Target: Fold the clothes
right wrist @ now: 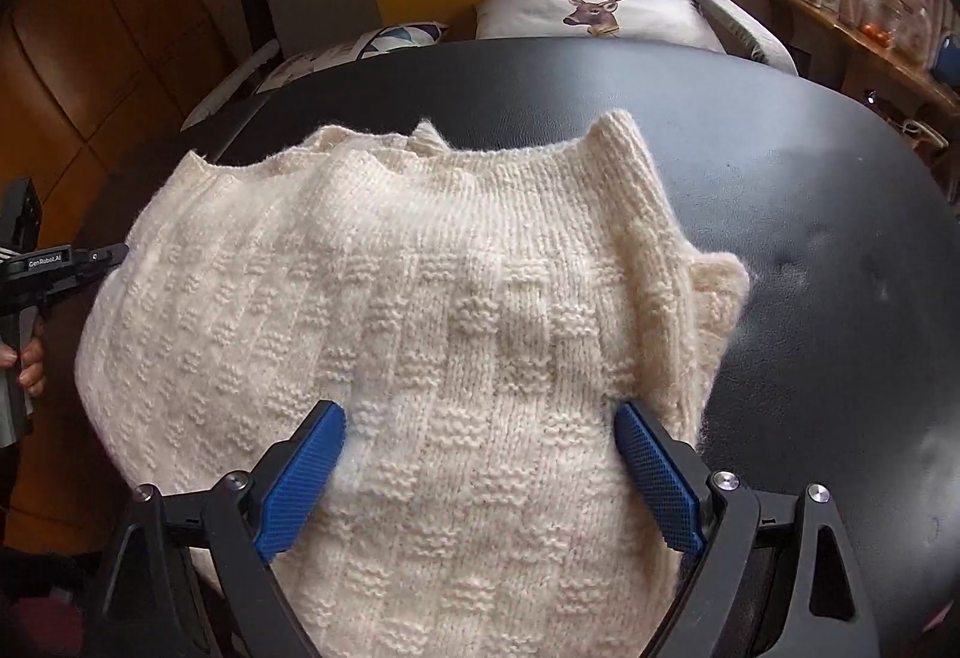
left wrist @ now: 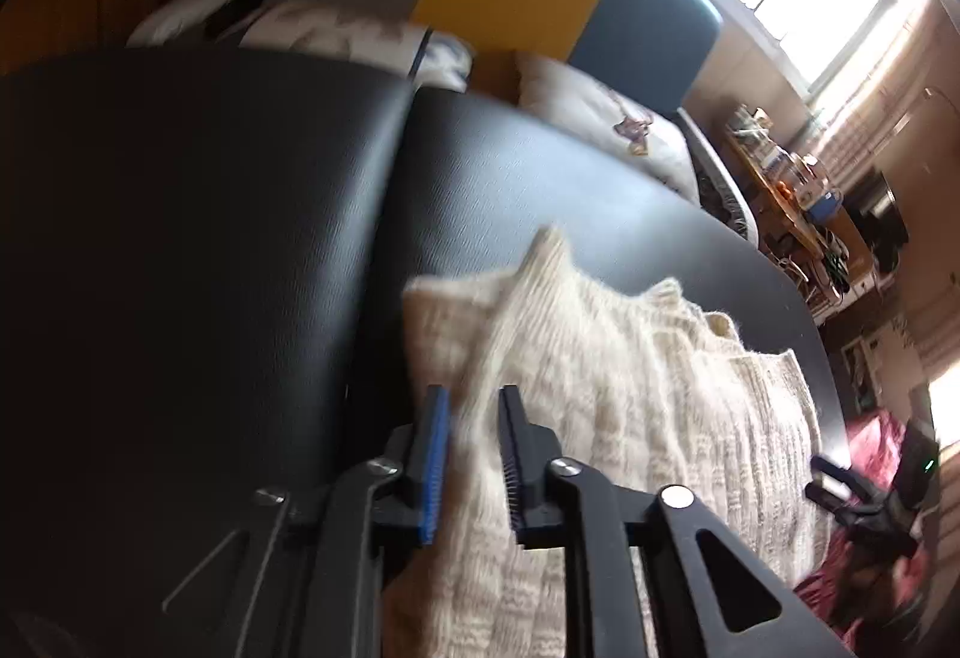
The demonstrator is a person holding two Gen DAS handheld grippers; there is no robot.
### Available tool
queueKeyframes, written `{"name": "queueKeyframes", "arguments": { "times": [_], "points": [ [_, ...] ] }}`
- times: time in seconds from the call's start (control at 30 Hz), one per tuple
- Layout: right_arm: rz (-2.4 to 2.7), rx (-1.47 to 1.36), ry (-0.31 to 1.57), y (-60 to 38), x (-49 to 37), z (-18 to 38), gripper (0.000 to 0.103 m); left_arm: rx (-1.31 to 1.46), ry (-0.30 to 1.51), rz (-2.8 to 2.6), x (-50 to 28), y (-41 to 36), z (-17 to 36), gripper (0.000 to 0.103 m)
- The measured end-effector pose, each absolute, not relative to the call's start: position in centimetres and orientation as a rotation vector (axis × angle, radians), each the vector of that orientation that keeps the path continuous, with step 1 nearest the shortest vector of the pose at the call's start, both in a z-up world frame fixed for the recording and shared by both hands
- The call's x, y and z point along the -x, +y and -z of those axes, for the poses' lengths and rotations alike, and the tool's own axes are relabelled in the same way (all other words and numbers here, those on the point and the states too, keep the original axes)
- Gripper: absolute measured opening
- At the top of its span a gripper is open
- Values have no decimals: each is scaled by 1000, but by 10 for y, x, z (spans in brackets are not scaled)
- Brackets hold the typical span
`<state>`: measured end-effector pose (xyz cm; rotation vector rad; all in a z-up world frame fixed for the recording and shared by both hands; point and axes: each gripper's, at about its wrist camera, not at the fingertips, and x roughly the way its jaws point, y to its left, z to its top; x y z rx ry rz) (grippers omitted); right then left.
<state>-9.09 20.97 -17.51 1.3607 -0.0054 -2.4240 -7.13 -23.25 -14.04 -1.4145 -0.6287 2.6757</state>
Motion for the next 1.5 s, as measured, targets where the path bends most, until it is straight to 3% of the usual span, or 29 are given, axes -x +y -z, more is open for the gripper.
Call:
{"name": "queueKeyframes", "arguments": {
  "times": [0.23, 0.33, 0.37, 0.47, 0.5, 0.53, 0.57, 0.6, 0.7, 0.8, 0.97, 1.07, 1.13, 1.23, 1.37, 1.5],
  "points": [
    [2443, -1200, 96, 175, 138, 141, 89, 1425, -408, -2638, 118, -217, 136, 21],
    [2434, -1331, 134, 171, 177, 161, 75, 1464, -391, -2533, 134, -211, 148, 21],
    [2425, -1391, 153, 173, 183, 172, 68, 1485, -375, -2508, 136, -208, 153, 21],
    [2411, -1509, 218, 178, 192, 202, 42, 1480, -385, -2536, 132, -210, 157, 6],
    [2424, -1491, 228, 180, 189, 205, 41, 1464, -424, -2557, 129, -214, 155, 5],
    [2438, -1484, 235, 181, 186, 204, 32, 1446, -463, -2579, 125, -218, 154, 5],
    [2452, -1480, 240, 183, 184, 201, 9, 1425, -511, -2600, 122, -223, 152, 4],
    [2471, -1468, 239, 186, 182, 194, 7, 1401, -572, -2622, 117, -232, 148, 4],
    [2538, -1432, 228, 197, 182, 184, 7, 1450, -647, -2647, 116, -246, 155, 4],
    [2554, -1473, 228, 201, 189, 193, 7, 1532, -569, -2668, 125, -235, 168, 6],
    [2602, -1451, 262, 195, 182, 205, 10, 1557, -463, -2760, 117, -223, 146, 12],
    [2594, -1433, 227, 202, 179, 204, 12, 1499, -369, -2866, 106, -210, 125, 12],
    [2580, -1431, 107, 215, 179, 205, 15, 1431, -342, -2891, 94, -201, 113, 13],
    [2556, -1421, -53, 229, 174, 198, 33, 1393, -259, -2898, 78, -184, 103, 13],
    [2596, -1300, -63, 221, 151, 176, 59, 1381, -175, -2873, 72, -154, 102, 13],
    [2576, -1212, -28, 208, 119, 160, 61, 1398, -144, -2851, 66, -137, 109, 13]
  ]
}}
